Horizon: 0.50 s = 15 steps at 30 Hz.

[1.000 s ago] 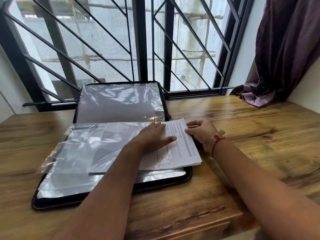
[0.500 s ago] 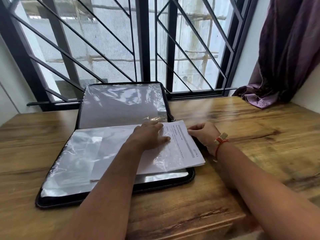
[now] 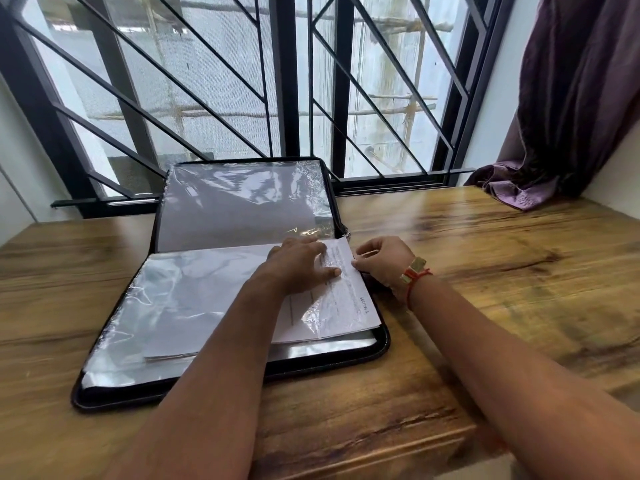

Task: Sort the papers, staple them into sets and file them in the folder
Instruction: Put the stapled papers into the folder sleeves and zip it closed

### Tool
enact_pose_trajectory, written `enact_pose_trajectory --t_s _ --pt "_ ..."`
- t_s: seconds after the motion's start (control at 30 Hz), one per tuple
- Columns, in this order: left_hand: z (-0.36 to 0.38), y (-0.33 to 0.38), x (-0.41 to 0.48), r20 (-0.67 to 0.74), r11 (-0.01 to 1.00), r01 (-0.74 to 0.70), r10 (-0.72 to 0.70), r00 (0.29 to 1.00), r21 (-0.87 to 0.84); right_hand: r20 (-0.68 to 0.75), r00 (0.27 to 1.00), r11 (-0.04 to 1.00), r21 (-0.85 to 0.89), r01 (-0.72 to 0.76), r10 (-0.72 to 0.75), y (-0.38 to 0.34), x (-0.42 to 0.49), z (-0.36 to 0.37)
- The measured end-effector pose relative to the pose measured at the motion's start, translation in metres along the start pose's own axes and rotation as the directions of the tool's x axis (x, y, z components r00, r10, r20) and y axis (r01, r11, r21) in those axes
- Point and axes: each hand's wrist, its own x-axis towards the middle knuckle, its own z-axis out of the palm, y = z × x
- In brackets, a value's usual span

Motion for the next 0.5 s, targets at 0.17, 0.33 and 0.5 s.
enact_pose_trajectory --t_s 0.17,0.33,0.5 --pt "-0.0006 0.0001 -0.0012 -0.005 1.000 -0.009 0.009 1.000 -0.002 -0.040 0.995 0.973 -0.219 0.079 -0.090 -0.0054 -0.0064 -0.0038" --pt "-0.0021 0.0016 -0.0035 -0.004 1.000 -0.016 0.017 1.000 0.001 -0.020 0.989 0.955 -0.263 0.138 -0.149 -0.0070 -0.0067 -0.0045" --pt "-0.0024 0.0027 -0.0045 -0.009 1.000 -0.022 0.022 1.000 0.005 0.008 0.990 0.985 -0.104 0.140 -0.140 -0.0079 -0.0060 -0.0006"
